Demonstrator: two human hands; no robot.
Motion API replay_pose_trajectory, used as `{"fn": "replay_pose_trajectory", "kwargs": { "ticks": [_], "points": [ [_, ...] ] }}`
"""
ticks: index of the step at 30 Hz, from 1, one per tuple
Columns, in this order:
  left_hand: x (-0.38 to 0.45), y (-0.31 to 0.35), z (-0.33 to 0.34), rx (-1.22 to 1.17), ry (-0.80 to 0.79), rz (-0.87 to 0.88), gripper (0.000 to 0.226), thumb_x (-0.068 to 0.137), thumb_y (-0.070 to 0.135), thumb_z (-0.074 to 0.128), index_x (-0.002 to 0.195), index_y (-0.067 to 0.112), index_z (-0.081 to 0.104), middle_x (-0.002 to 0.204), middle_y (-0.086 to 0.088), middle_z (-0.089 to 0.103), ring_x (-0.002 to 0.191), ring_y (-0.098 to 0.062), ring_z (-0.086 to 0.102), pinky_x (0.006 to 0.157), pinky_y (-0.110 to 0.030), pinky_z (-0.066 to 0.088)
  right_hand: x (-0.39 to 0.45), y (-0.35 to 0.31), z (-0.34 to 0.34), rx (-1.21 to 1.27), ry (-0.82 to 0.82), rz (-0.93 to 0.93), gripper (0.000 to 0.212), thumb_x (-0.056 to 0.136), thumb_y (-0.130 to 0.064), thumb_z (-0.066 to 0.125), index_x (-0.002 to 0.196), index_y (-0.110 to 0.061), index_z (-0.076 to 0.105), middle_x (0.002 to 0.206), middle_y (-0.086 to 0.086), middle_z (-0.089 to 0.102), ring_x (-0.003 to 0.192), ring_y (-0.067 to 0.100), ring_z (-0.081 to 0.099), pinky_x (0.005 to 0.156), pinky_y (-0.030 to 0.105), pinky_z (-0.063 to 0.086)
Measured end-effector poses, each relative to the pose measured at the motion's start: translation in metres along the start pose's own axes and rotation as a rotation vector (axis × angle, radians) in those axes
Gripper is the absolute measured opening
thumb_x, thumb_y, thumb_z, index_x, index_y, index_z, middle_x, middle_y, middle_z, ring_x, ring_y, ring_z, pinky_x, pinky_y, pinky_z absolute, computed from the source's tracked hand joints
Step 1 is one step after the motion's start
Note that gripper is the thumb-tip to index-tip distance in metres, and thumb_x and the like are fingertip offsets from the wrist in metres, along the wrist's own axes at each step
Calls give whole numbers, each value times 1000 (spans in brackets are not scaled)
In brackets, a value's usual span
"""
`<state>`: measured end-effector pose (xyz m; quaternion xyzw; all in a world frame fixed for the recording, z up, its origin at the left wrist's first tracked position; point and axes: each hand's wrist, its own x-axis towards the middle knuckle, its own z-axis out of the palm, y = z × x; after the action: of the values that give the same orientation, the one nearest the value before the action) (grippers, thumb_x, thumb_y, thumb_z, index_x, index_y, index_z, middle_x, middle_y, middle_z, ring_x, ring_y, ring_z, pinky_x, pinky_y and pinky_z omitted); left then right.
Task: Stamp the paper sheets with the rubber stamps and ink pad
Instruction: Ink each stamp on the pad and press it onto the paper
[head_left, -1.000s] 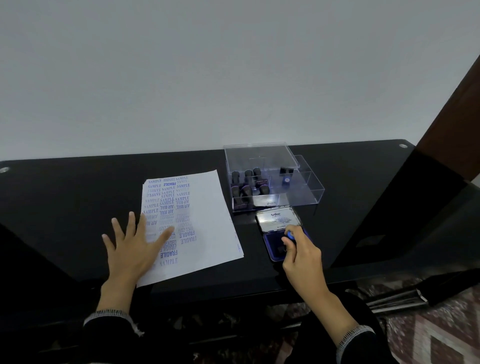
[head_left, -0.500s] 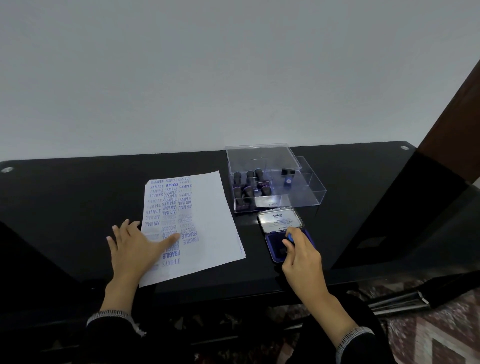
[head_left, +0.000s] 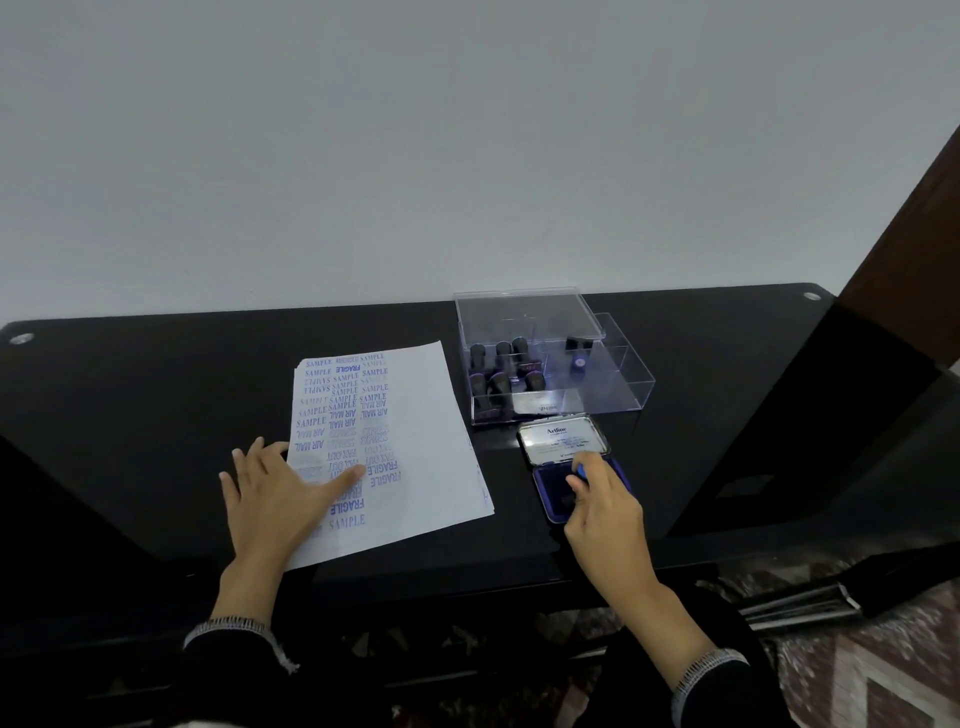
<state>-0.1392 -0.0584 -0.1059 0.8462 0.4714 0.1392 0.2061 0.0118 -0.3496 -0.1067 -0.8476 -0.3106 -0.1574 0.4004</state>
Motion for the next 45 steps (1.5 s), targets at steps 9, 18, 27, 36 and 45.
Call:
{"fn": "replay_pose_trajectory", "kwargs": {
  "ticks": [9, 18, 27, 36, 45],
  "points": [
    [0, -3, 2, 19, 19, 19, 119, 57, 87, 53, 142, 7, 30, 157, -14, 20, 148, -30, 4, 119, -48, 0, 0, -1, 5, -79, 10, -29, 26, 81, 12, 59, 94, -10, 52, 81, 0, 56, 68, 16, 57, 59, 15, 49],
    [1, -3, 3, 19, 40, 32, 118, 55, 89, 50, 139, 9, 34, 155, -14, 23, 147, -29, 7, 118, -50, 3, 11, -7, -27, 271, -152, 174, 23, 91, -5, 49, 86, -26, 40, 74, 5, 52, 55, 12, 41, 49, 18, 35],
    [1, -4, 3, 19, 53, 31, 118, 55, 89, 50, 140, 9, 34, 155, -13, 23, 148, -28, 7, 118, -49, 3, 26, -10, -24, 90, -497, 47, 19, 91, -5, 43, 88, -23, 37, 83, 2, 51, 69, 19, 50, 59, 35, 43],
    [0, -5, 6, 27, 51, 38, 118, 57, 90, 49, 142, 11, 31, 157, -12, 20, 148, -27, 6, 119, -47, 2, 31, -18, -12, 44, -537, 49, 30, 75, 13, 42, 82, -15, 34, 73, 7, 39, 63, 17, 32, 53, 30, 25],
    [-4, -3, 1, 5, 18, 61, 114, 69, 84, 50, 151, 14, 12, 161, -8, 6, 149, -26, -1, 118, -49, -3, 35, -34, -7, -62, -508, 98, 29, 72, 12, 43, 85, -13, 36, 77, 2, 39, 69, 18, 35, 54, 26, 27]
  ]
}}
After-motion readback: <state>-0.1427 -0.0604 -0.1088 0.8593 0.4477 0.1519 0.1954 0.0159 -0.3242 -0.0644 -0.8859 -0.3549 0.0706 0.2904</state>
